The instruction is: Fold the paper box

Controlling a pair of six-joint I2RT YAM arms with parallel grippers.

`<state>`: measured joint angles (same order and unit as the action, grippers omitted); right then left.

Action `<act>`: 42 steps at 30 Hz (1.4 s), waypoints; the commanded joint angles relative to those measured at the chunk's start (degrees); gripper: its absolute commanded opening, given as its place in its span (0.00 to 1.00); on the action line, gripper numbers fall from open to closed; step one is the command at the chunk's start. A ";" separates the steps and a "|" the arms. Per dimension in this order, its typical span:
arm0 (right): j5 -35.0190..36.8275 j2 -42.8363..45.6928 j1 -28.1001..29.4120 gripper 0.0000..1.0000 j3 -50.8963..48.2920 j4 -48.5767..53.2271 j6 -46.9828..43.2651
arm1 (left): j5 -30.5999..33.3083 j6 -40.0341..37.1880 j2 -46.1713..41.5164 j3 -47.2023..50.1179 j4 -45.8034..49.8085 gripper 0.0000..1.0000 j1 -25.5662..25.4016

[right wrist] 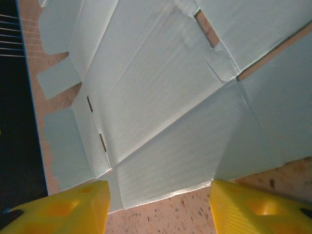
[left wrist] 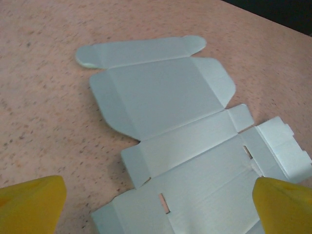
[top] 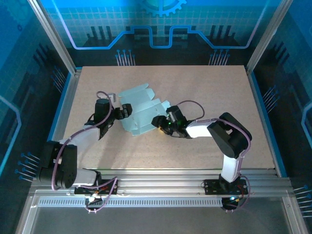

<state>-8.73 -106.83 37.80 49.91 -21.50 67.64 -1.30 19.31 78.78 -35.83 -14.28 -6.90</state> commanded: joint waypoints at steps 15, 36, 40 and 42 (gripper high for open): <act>-6.20 -7.51 -9.06 0.55 10.08 1.32 -8.84 | -11.00 22.71 22.64 -12.93 -2.19 0.77 4.44; -1.54 4.61 -8.82 0.59 -4.03 -5.61 -3.55 | -11.08 25.60 22.52 -5.65 -16.79 0.00 2.51; 0.60 7.28 -7.92 0.59 -9.30 -9.38 -1.45 | -9.92 26.90 21.51 -2.96 -21.32 0.00 1.21; 0.10 6.85 -7.76 0.59 -9.96 -10.24 -0.86 | -10.30 29.06 21.43 -2.12 -22.57 0.00 1.10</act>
<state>-10.46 -100.38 29.23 41.25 -28.29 64.71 -12.71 46.26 101.91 -39.33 -31.53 -5.39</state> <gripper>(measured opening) 0.593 0.051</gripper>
